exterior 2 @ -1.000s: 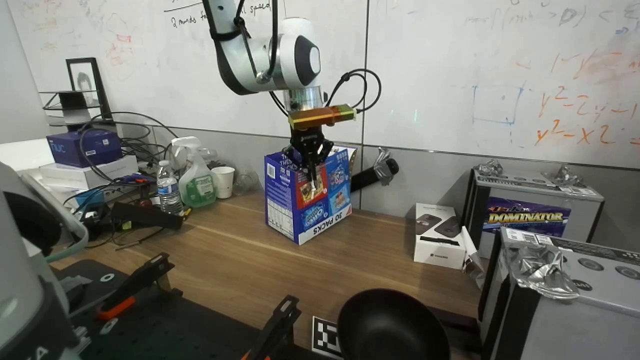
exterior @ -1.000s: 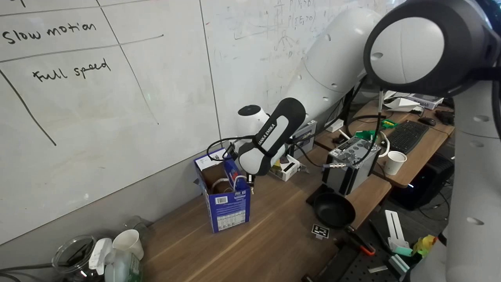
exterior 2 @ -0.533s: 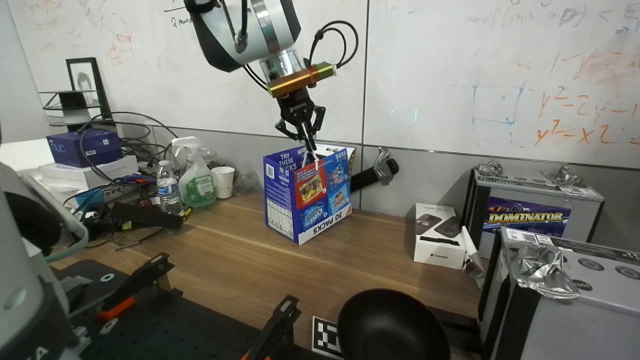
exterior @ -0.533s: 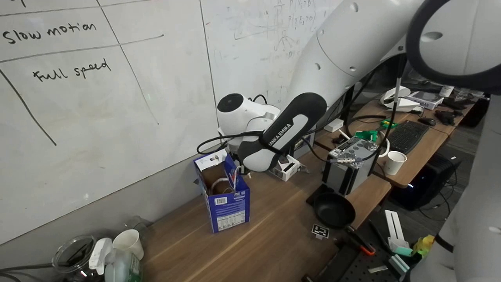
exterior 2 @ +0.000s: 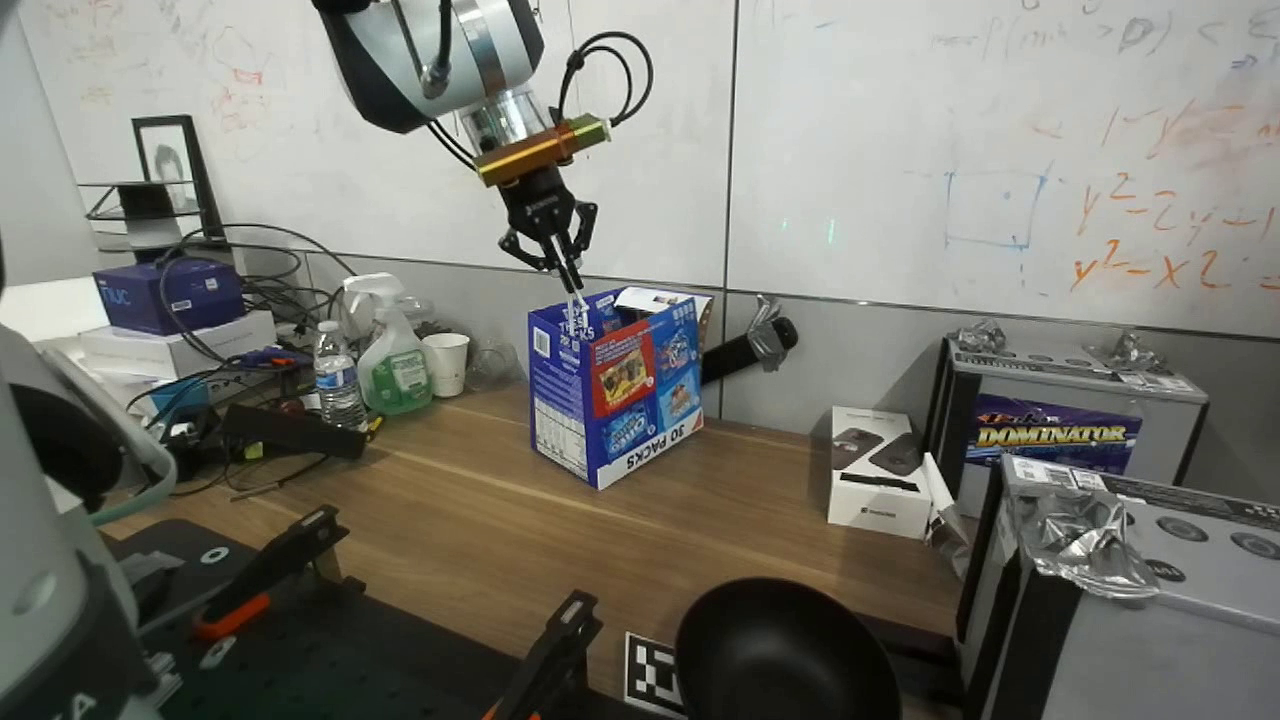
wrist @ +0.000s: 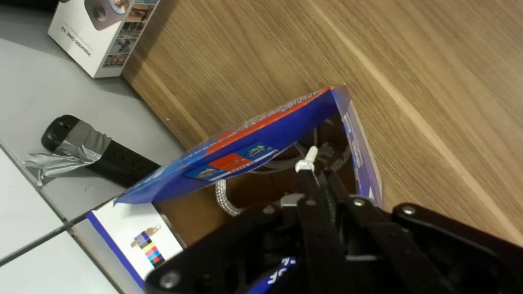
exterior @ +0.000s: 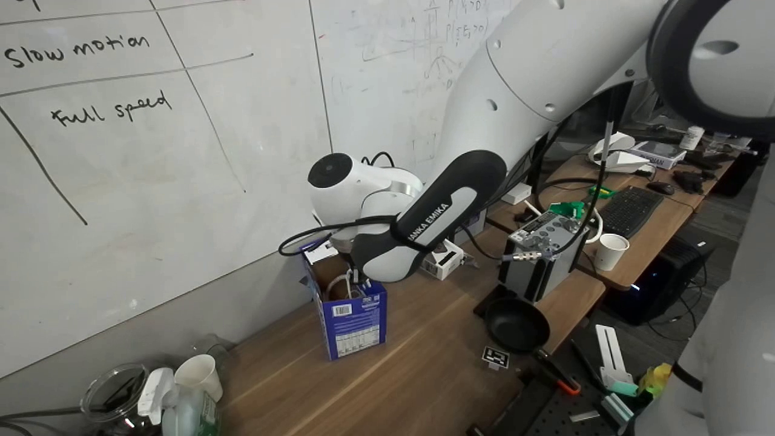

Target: Put the white ropes inside the blue box

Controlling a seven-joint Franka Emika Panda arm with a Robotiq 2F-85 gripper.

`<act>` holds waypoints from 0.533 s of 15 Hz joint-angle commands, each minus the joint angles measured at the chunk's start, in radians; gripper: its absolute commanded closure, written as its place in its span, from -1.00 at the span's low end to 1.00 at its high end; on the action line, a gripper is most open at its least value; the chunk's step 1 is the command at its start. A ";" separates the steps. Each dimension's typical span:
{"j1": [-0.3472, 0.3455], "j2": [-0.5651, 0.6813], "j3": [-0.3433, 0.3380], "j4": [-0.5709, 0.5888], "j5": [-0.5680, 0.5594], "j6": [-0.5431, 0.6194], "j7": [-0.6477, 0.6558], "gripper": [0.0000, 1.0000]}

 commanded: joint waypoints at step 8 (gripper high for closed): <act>-0.006 0.092 0.024 0.060 0.024 0.013 -0.006 0.82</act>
